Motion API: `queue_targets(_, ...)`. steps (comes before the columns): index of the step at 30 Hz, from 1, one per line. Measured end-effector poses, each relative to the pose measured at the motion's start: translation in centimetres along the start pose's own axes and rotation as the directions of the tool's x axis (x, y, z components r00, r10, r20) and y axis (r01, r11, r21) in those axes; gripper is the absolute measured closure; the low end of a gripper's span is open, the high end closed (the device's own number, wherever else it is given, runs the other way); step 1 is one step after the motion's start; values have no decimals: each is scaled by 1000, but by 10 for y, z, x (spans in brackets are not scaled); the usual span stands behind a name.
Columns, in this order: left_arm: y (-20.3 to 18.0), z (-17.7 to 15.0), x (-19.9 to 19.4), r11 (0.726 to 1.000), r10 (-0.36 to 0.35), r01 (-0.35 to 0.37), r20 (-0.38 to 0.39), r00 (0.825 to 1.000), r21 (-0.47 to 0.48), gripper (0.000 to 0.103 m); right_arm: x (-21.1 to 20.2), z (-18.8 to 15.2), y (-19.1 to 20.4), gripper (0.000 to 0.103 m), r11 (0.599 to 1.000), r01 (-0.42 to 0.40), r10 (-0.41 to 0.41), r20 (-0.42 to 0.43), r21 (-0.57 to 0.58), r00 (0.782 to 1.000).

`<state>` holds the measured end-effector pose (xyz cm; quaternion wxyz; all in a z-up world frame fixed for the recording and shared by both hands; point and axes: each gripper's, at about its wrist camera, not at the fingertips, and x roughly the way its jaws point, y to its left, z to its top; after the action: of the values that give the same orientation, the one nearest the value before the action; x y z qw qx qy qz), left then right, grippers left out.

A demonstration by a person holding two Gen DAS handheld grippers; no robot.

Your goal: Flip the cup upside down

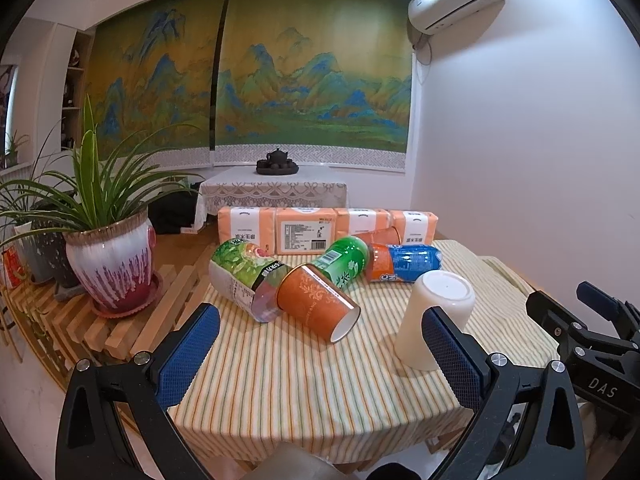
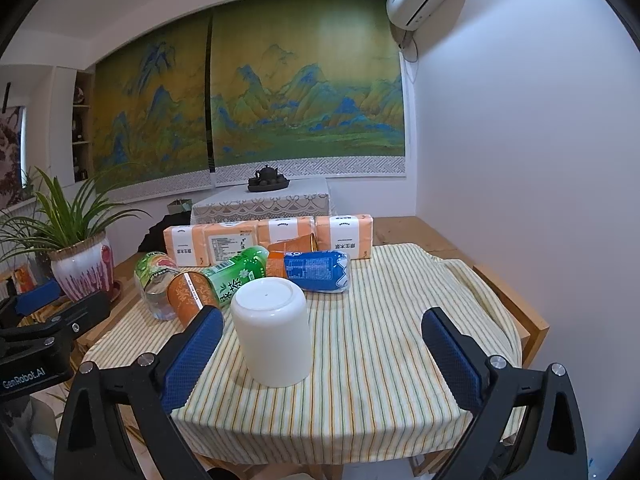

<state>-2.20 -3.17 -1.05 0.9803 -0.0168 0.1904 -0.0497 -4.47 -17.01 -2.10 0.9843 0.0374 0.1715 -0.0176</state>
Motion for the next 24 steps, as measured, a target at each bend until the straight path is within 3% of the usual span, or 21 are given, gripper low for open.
queue_targets(24, 3, -1, 6, 1000, 2, -2, -6, 1000, 0, 1, 3, 0, 1, 5, 1000, 3, -3, 6, -2, 1000)
